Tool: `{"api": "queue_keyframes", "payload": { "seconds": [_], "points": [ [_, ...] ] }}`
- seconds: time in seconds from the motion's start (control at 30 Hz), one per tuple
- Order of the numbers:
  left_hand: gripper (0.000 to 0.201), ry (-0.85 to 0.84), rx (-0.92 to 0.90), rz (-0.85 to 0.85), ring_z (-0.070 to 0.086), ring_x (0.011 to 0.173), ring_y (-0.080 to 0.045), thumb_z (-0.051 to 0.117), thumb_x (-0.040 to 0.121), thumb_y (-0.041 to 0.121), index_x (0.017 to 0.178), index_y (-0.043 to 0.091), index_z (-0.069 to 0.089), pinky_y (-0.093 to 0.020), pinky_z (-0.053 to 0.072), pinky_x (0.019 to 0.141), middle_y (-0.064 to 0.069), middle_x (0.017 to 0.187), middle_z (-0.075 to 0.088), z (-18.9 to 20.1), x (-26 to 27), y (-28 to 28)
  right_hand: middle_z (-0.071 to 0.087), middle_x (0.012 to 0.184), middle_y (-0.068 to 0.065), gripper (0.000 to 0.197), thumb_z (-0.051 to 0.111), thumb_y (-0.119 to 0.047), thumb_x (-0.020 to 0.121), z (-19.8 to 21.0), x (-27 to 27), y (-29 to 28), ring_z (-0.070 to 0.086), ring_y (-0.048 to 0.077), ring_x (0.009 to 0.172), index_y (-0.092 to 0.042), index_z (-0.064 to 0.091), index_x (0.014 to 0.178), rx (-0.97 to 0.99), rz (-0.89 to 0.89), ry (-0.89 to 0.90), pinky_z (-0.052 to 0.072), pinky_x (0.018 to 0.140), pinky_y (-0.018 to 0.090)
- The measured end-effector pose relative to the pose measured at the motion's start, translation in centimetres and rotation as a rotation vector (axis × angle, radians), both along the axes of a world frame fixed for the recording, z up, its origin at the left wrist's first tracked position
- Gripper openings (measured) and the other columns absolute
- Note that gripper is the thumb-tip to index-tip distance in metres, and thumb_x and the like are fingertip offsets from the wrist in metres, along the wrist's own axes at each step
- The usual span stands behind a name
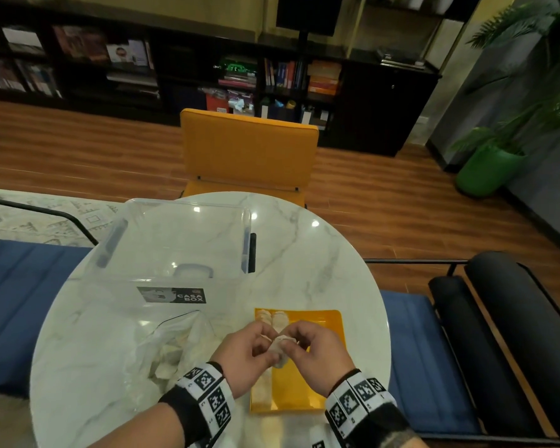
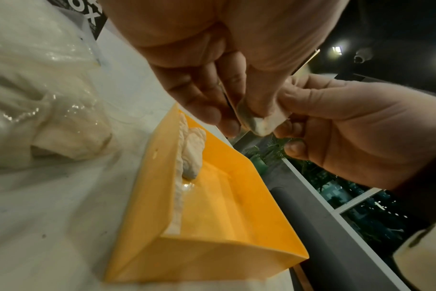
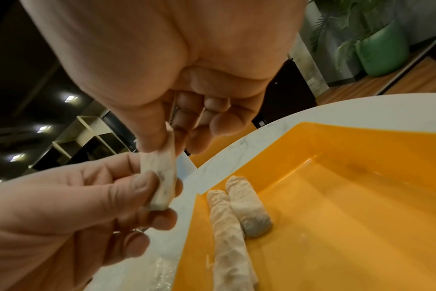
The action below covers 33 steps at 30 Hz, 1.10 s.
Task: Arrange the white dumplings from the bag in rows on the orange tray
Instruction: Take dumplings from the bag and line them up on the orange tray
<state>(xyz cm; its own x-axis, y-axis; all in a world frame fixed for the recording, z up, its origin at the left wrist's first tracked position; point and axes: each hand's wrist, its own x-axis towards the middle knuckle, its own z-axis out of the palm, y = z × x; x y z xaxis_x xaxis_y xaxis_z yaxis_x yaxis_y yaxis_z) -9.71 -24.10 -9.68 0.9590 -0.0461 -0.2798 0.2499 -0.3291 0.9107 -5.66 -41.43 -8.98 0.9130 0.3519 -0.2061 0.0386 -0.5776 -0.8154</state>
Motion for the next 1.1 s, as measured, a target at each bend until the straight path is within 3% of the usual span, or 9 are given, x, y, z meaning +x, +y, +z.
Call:
{"api": "queue_keyframes", "payload": {
  "seconds": [0.1, 0.17, 0.27, 0.37, 0.5, 0.63, 0.93, 1.1],
  "points": [
    [0.027, 0.019, 0.034, 0.016, 0.068, 0.075, -0.004, 0.075, 0.081, 0.019, 0.097, 0.032, 0.058, -0.02, 0.054, 0.074, 0.005, 0.081, 0.075, -0.7, 0.1, 0.3, 0.072, 0.089, -0.014, 0.006, 0.066, -0.033, 0.088, -0.7, 0.4, 0.0, 0.065, 0.004, 0.081, -0.031, 0.069, 0.092, -0.082, 0.084, 0.017, 0.056, 0.078, 0.028],
    [0.023, -0.011, 0.129, 0.052, 0.064, 0.078, 0.003, 0.073, 0.083, 0.024, 0.095, 0.038, 0.058, -0.011, 0.049, 0.072, 0.011, 0.088, 0.072, -1.4, 0.1, 0.9, 0.07, 0.09, -0.015, 0.003, 0.064, -0.031, 0.091, -0.9, 1.2, -0.3, 0.062, 0.003, 0.081, -0.033, 0.067, 0.091, -0.158, 0.078, -0.016, 0.053, 0.077, 0.023],
    [0.019, -0.017, 0.287, 0.117, 0.061, 0.079, 0.001, 0.065, 0.089, 0.028, 0.103, 0.039, 0.059, -0.013, 0.047, 0.075, 0.02, 0.106, 0.063, -2.3, 0.1, 1.8, 0.065, 0.088, -0.015, 0.009, 0.061, -0.03, 0.094, -1.1, 2.5, -0.8, 0.058, 0.002, 0.078, -0.037, 0.061, 0.089, -0.26, 0.058, -0.029, 0.048, 0.071, 0.018],
    [0.034, 0.031, 0.374, 0.117, 0.058, 0.089, -0.003, 0.066, 0.088, 0.03, 0.121, 0.031, 0.057, -0.019, 0.046, 0.086, 0.015, 0.118, 0.057, -3.1, 0.3, 2.1, 0.063, 0.089, -0.013, 0.005, 0.063, -0.033, 0.092, -2.1, 3.2, -0.9, 0.06, 0.009, 0.082, -0.035, 0.061, 0.088, -0.404, 0.136, 0.058, 0.051, 0.074, 0.025],
    [0.052, 0.08, 0.377, 0.08, 0.06, 0.1, -0.008, 0.072, 0.082, 0.029, 0.13, 0.03, 0.052, -0.022, 0.047, 0.094, 0.014, 0.123, 0.057, -3.9, 0.2, 1.9, 0.06, 0.084, -0.012, 0.015, 0.07, -0.034, 0.085, -3.6, 3.7, 0.0, 0.057, 0.006, 0.073, -0.035, 0.057, 0.078, -0.55, 0.263, 0.139, 0.048, 0.066, 0.022],
    [0.051, 0.09, 0.386, 0.081, 0.056, 0.107, -0.004, 0.072, 0.082, 0.028, 0.128, 0.031, 0.051, -0.018, 0.042, 0.094, 0.014, 0.118, 0.06, -4.5, 0.1, 1.8, 0.065, 0.091, -0.009, 0.01, 0.071, -0.033, 0.084, -4.4, 4.8, 1.4, 0.061, 0.01, 0.08, -0.032, 0.062, 0.088, -0.579, 0.22, 0.139, 0.045, 0.062, 0.021],
    [0.049, 0.113, 0.382, 0.087, 0.053, 0.099, -0.001, 0.071, 0.082, 0.03, 0.126, 0.035, 0.051, -0.016, 0.041, 0.089, 0.019, 0.106, 0.058, -4.8, 0.3, 1.9, 0.069, 0.091, -0.005, 0.008, 0.067, -0.022, 0.086, -5.4, 6.9, 3.0, 0.065, 0.013, 0.08, -0.029, 0.069, 0.09, -0.611, 0.129, 0.13, 0.056, 0.073, 0.027],
    [0.049, 0.136, 0.376, 0.066, 0.057, 0.095, -0.003, 0.069, 0.083, 0.031, 0.126, 0.037, 0.049, -0.02, 0.049, 0.086, 0.02, 0.104, 0.058, -4.6, 0.2, 1.9, 0.066, 0.092, -0.006, 0.009, 0.07, -0.026, 0.084, -5.3, 6.8, 3.0, 0.064, 0.014, 0.081, -0.028, 0.065, 0.091, -0.607, 0.081, 0.113, 0.057, 0.076, 0.031]
  ]
}}
